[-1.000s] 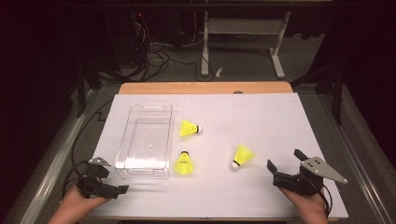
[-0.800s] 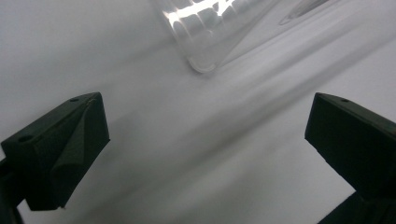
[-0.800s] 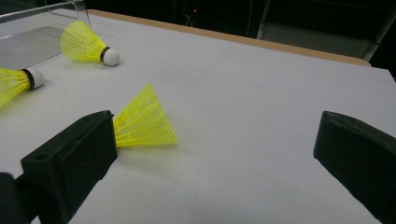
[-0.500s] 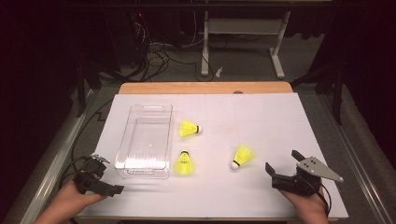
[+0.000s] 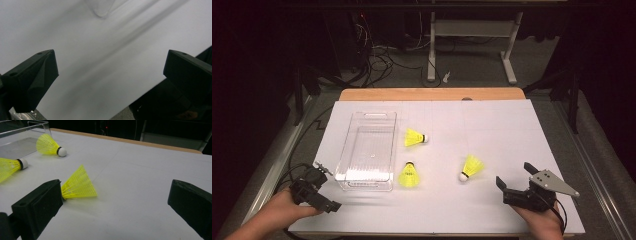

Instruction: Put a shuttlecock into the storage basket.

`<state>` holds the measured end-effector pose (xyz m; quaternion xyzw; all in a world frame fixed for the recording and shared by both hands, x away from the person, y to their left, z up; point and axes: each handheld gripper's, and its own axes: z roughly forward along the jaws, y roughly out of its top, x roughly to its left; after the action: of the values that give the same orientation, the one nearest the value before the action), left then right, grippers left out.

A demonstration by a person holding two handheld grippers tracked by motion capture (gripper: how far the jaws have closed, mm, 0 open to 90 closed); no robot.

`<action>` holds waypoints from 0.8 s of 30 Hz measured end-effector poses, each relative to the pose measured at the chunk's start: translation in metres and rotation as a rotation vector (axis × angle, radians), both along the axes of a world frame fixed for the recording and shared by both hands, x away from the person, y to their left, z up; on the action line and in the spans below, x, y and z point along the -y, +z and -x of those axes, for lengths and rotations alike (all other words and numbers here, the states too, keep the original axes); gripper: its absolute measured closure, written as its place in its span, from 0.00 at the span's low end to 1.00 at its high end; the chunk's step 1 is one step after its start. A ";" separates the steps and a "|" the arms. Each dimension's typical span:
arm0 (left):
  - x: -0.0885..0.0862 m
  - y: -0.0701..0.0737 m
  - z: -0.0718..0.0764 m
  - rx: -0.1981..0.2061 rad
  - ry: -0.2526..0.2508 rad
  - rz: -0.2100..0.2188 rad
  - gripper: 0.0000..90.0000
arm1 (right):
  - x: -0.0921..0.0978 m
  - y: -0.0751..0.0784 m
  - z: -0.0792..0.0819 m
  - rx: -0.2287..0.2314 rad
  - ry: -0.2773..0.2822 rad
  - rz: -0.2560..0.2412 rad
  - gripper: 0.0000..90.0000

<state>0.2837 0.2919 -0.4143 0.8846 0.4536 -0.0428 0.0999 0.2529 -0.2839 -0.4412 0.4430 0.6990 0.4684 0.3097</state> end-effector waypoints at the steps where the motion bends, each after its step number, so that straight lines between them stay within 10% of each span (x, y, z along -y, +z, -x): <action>1: 0.000 0.003 0.000 -0.003 -0.004 0.001 0.01 | 0.000 0.000 0.000 -0.001 0.001 0.001 0.00; 24: 0.030 0.064 -0.008 -0.023 -0.127 -0.019 0.01 | -0.002 0.000 0.001 0.000 0.014 -0.013 0.00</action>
<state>0.2915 0.2621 -0.3506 0.9119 0.3981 -0.0552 0.0834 0.2520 -0.2822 -0.4414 0.4400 0.6989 0.4751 0.3036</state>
